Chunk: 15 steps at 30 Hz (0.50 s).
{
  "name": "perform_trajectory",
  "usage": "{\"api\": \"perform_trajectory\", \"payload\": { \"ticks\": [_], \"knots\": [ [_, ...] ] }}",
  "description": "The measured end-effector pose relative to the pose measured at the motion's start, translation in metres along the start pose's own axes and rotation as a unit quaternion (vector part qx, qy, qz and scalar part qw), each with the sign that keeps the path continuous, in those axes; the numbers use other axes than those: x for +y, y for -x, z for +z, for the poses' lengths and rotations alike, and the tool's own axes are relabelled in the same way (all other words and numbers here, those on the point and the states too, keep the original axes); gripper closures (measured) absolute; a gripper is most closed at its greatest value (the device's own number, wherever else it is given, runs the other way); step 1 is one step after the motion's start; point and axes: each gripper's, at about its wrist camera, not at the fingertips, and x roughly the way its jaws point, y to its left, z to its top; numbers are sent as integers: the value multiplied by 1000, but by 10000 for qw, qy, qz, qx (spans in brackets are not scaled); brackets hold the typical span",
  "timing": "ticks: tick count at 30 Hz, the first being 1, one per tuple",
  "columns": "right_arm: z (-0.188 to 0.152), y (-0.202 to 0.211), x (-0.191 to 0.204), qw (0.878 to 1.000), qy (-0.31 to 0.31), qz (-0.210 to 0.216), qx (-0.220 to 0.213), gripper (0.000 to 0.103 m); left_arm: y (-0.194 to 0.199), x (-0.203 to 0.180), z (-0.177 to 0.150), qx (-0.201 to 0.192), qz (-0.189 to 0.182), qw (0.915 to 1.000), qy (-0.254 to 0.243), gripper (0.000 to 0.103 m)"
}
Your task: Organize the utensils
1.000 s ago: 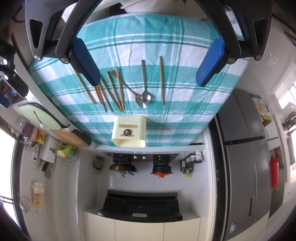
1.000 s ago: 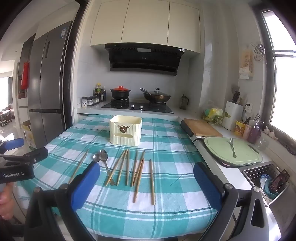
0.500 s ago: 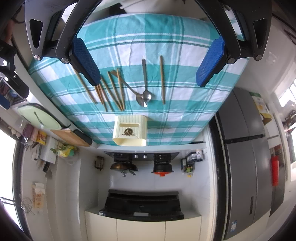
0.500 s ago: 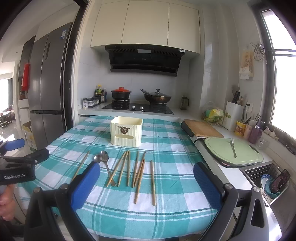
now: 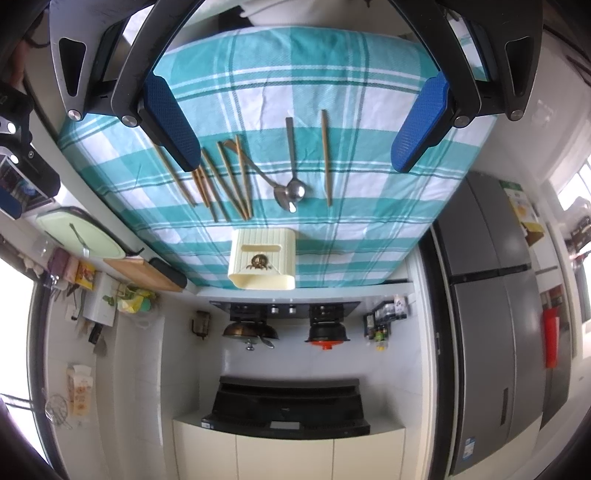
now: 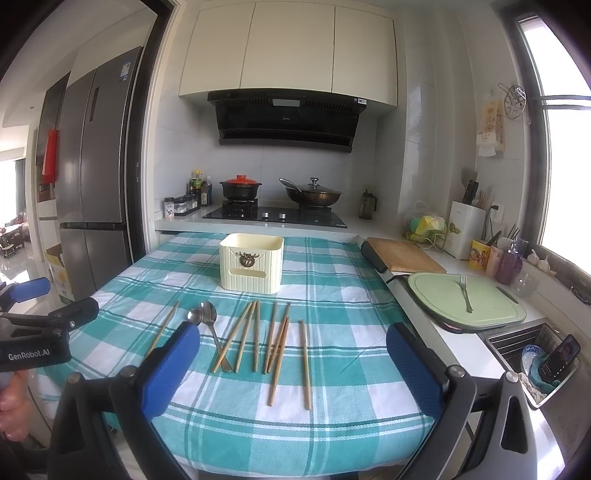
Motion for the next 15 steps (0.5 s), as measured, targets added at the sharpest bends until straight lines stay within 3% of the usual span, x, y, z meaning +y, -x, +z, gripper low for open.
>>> {"api": "perform_trajectory", "payload": {
  "ticks": [15],
  "knots": [
    [-2,-1,-2,10000,-30,24,18,0,1,-2,0,5,1,10000,-20,0]
  ]
}}
